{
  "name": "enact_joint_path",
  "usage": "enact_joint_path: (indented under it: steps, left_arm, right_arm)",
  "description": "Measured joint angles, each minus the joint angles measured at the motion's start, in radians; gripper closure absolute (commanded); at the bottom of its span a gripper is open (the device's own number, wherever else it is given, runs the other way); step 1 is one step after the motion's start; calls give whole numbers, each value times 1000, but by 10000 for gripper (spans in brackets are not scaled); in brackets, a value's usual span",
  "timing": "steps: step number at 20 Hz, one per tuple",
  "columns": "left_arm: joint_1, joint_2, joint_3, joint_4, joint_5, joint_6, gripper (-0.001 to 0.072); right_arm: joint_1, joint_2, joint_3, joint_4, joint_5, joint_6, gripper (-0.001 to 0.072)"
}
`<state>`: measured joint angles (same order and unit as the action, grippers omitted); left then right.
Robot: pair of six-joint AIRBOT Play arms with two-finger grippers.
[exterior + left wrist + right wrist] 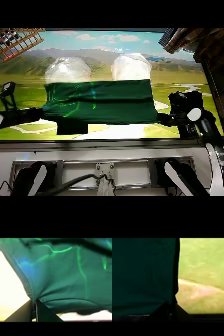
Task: Fold the clothes and pants, and hang the long-sleeved shirts on hangers.
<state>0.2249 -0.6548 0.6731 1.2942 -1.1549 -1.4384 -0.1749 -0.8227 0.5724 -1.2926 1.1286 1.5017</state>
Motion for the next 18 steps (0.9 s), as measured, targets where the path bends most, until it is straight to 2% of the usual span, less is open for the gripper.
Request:
enact_joint_path:
  steps: [3, 7, 9, 13, 18]
  left_arm:
    - [-15, 89, 1, 50, -24, -10, 699]
    - [-23, 58, 1, 72, 125, -16, 700]
    - [-24, -13, 2, 48, 228, 11, 700]
    - [-26, -232, 35, -73, 393, 127, 700]
    - [-26, -541, 176, -140, 470, 223, 699]
  right_arm:
    - [0, 73, 10, -24, 24, 16, 685]
    - [0, -9, 109, 21, -45, 6, 685]
    - [1, -115, 202, 50, -66, -23, 685]
    - [1, -391, 421, 119, -80, -75, 684]
    - [39, -714, 686, 188, -64, -117, 682]
